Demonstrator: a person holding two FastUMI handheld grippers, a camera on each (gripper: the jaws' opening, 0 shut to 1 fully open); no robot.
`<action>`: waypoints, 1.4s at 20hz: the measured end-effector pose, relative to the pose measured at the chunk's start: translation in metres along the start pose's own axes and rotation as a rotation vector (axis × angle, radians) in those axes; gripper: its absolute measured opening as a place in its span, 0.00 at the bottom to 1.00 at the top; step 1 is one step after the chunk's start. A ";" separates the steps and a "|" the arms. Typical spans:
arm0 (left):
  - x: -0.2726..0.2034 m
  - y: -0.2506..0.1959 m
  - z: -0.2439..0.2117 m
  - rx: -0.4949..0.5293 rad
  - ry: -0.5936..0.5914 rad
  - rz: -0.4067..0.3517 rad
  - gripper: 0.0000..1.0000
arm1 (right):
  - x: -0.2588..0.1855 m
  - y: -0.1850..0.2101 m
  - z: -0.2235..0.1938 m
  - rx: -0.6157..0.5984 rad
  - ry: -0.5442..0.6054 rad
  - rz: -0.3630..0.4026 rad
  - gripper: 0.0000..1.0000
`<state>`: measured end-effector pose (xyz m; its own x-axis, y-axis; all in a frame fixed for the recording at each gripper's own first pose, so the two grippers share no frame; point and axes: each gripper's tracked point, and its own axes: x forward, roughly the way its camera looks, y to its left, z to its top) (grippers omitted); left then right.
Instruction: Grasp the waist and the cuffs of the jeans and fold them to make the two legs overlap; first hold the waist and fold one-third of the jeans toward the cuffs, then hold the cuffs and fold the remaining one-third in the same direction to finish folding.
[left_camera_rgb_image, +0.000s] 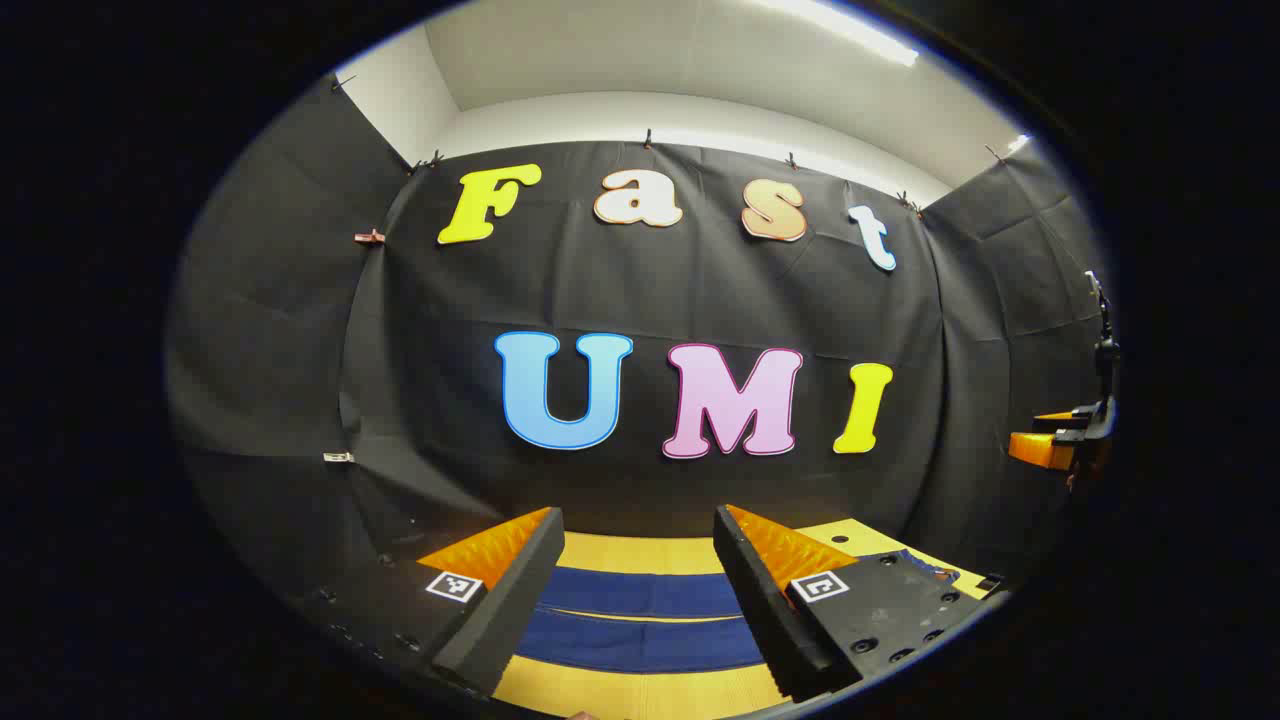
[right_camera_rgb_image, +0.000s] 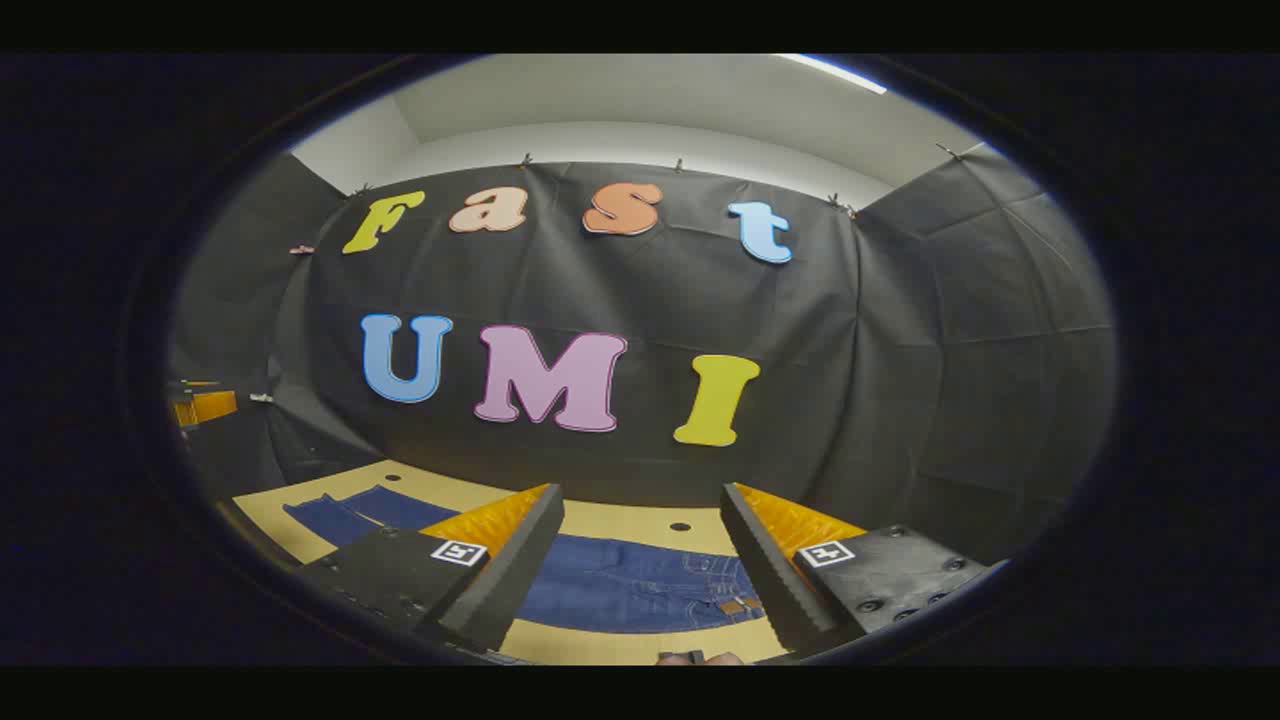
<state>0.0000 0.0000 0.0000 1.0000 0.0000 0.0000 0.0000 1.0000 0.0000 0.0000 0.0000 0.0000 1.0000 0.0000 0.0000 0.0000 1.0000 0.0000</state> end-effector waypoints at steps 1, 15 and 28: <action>0.000 0.002 -0.002 0.005 0.003 0.002 0.96 | 0.000 0.001 0.000 0.000 -0.001 0.000 0.97; -0.003 0.001 0.006 0.012 -0.006 -0.018 0.96 | -0.002 -0.008 0.002 -0.010 -0.010 -0.017 0.97; -0.001 0.042 -0.066 0.078 0.191 -0.197 0.96 | 0.024 -0.045 -0.041 -0.092 0.091 -0.032 0.97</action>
<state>-0.0015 0.0419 -0.0665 0.9625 -0.1871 -0.1964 0.2019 0.9777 0.0581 0.0240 -0.0452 -0.0412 0.9954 -0.0361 -0.0889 0.0277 0.9952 -0.0933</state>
